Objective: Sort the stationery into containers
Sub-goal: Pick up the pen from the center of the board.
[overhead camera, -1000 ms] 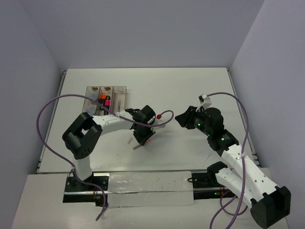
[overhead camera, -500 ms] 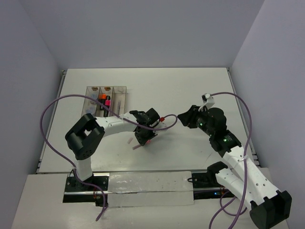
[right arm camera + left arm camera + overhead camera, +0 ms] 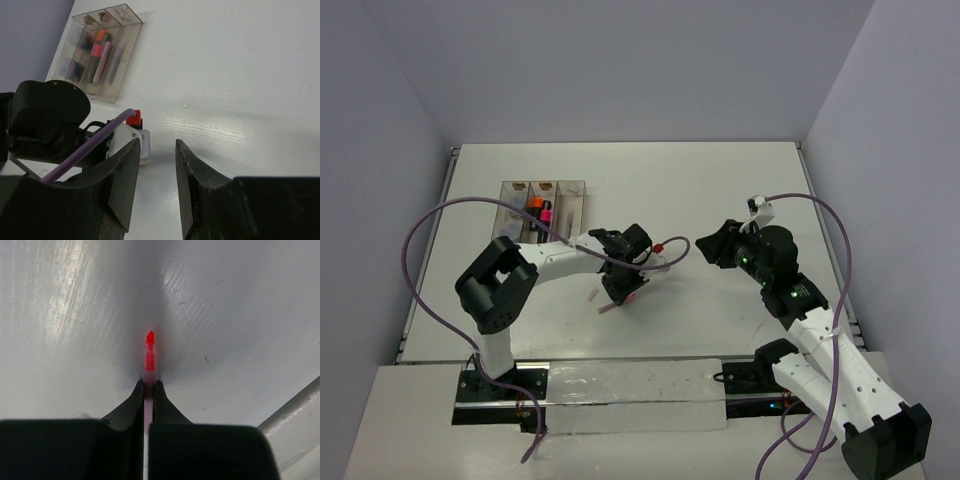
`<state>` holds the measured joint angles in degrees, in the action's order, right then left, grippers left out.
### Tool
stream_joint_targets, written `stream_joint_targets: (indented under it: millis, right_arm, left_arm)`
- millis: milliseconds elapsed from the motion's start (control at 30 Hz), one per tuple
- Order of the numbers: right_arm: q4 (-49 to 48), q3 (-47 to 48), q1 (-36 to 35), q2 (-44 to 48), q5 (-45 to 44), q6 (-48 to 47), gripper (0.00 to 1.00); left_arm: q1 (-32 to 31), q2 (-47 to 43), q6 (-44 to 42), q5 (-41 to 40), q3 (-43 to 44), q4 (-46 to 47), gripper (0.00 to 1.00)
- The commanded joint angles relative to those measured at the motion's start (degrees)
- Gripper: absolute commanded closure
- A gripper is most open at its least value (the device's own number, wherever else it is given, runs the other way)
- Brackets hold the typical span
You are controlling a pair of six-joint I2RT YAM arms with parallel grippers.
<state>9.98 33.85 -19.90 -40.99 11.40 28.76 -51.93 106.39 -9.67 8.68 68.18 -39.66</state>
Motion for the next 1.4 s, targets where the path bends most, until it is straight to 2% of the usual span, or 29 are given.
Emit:
stream_joint_targets:
  millis: [0,467,567,700,733,867,933,1067,1100,1133,1233,1367]
  right_arm:
    - [0.3,3.1,0.6,0.5,-1.5,1.6,0.58]
    - [10.0,7.8,0.7,0.7,-11.3,6.0,0.59]
    - [11.5,8.2,0.4,-0.4,-12.6,10.0,0.59]
    - [10.5,8.5,-5.6,-4.6,-15.6,15.6,0.58]
    - [10.6,10.0,-10.8,-6.0,-17.7,17.0,0.58]
    - [11.2,17.4,-23.3,-20.6,-23.5,21.6,0.56]
    - [10.8,20.5,-25.8,-24.3,-22.6,23.6,0.56]
    - [12.9,30.6,-34.9,-39.7,-28.0,28.7,0.54]
    - [13.3,32.6,-37.3,-41.7,-28.2,29.2,0.53]
    - [13.6,34.5,-37.8,-42.7,-28.1,29.6,0.52]
    - [18.2,44.5,-42.0,-53.6,-27.7,34.6,0.51]
    - [23.1,50.7,-43.2,-63.1,-27.2,39.6,0.49]
  left_arm:
    - [0.7,0.0,1.0,9.0,-0.5,0.9,1.0]
    - [9.5,-7.2,1.6,12.6,6.9,-2.7,1.0]
    - [14.3,-10.4,1.8,13.6,10.3,-4.6,1.0]
    - [20.3,-15.5,2.7,12.3,13.8,-6.0,1.0]
    - [21.7,-18.0,3.2,12.0,13.7,-5.7,1.0]
    - [31.1,-27.5,4.3,10.7,8.4,-2.6,1.0]
    - [33.2,-31.4,4.5,10.0,6.0,-1.2,1.0]
    - [45.3,-38.6,5.2,11.4,3.1,0.0,1.0]
    - [46.6,-39.6,5.4,11.4,2.7,0.3,1.0]
    - [47.4,-40.5,5.4,11.4,2.3,0.7,1.0]
    - [54.4,-43.6,5.0,12.1,1.7,1.3,1.0]
    - [55.8,-46.0,4.4,10.9,1.0,0.9,1.0]
